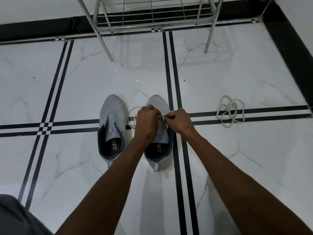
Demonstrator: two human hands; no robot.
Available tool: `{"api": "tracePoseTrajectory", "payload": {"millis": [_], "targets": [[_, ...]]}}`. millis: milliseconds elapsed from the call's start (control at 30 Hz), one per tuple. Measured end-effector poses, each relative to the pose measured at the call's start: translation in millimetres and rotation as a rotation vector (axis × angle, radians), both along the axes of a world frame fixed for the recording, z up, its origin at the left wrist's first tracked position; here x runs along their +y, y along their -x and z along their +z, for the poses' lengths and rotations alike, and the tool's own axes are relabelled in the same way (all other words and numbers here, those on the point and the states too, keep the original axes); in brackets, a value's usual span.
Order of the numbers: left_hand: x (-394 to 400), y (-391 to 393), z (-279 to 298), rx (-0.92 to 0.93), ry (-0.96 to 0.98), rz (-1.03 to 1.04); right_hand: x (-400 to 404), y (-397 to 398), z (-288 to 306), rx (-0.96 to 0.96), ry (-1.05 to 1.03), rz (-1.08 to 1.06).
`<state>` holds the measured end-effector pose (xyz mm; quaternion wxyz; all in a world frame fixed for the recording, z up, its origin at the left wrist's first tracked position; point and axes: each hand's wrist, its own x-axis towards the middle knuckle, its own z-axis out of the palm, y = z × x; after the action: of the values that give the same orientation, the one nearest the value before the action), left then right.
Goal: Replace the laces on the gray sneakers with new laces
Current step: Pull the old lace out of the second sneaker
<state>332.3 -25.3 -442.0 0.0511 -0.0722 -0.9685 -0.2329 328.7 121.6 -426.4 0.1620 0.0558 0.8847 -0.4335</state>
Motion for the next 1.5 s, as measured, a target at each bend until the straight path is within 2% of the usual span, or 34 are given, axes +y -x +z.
{"api": "tracePoseTrajectory", "payload": {"millis": [167, 233, 300, 333, 367, 433, 500, 567, 633, 767, 800, 900, 933, 1000, 1100, 1133, 1233, 1367, 1433, 1500], "targets": [[-6, 9, 3, -0.04, 0.101, 0.025, -1, -3, -1, -0.016, 0.03, -0.055], [-14, 6, 8, -0.026, -0.037, 0.25, -1, -4, 3, -0.021, 0.059, -0.078], [-33, 8, 13, -0.064, -0.298, 0.645, 2, -3, 5, -0.021, 0.07, -0.094], [-41, 7, 13, -0.092, -0.397, 0.777, 3, -3, 5, -0.026, 0.074, -0.089], [-45, 6, 14, -0.09, -0.431, 0.822, 3, -4, 5, -0.027, 0.078, -0.081], [-39, 5, 19, 0.007, -0.325, 0.674, 2, -4, 4, -0.015, 0.084, -0.071], [-23, 2, 21, 0.086, -0.255, 0.362, 2, -4, 2, -0.016, 0.086, -0.065], [-11, 2, 15, 0.04, -0.179, 0.078, 3, -3, 3, -0.004, 0.078, -0.06], [-4, 1, 7, -0.001, -0.053, -0.067, 3, -3, 4, -0.004, 0.077, -0.045], [-4, 4, 0, 0.023, -0.019, -0.003, 4, -3, 1, -0.004, 0.078, -0.062], [-6, 3, 2, 0.037, -0.068, 0.102, 5, -3, 2, -0.003, 0.088, -0.079], [-28, 5, 12, 0.049, -0.364, 0.729, 7, 0, 4, -0.008, 0.095, -0.103], [-37, 5, 12, 0.034, -0.42, 0.856, 8, 0, 5, -0.012, 0.091, -0.101], [-44, 2, 12, 0.036, -0.361, 0.818, 7, -2, 6, -0.013, 0.089, -0.088], [-26, 0, 19, 0.109, -0.2, 0.382, 4, -4, 5, 0.002, 0.102, -0.074], [-18, 1, 17, 0.084, -0.167, 0.235, 3, -4, 5, 0.013, 0.089, -0.067], [-2, -1, 10, -0.041, -0.108, 0.007, 2, -3, 4, 0.02, 0.071, -0.057], [-4, 1, 5, 0.04, -0.029, 0.012, 3, -4, -1, 0.009, 0.07, -0.062], [-11, -1, 5, 0.044, -0.115, 0.229, 3, -2, 1, 0.012, 0.092, -0.089], [-21, -4, 8, 0.043, -0.27, 0.609, 2, -2, 4, 0.012, 0.091, -0.09]]}}
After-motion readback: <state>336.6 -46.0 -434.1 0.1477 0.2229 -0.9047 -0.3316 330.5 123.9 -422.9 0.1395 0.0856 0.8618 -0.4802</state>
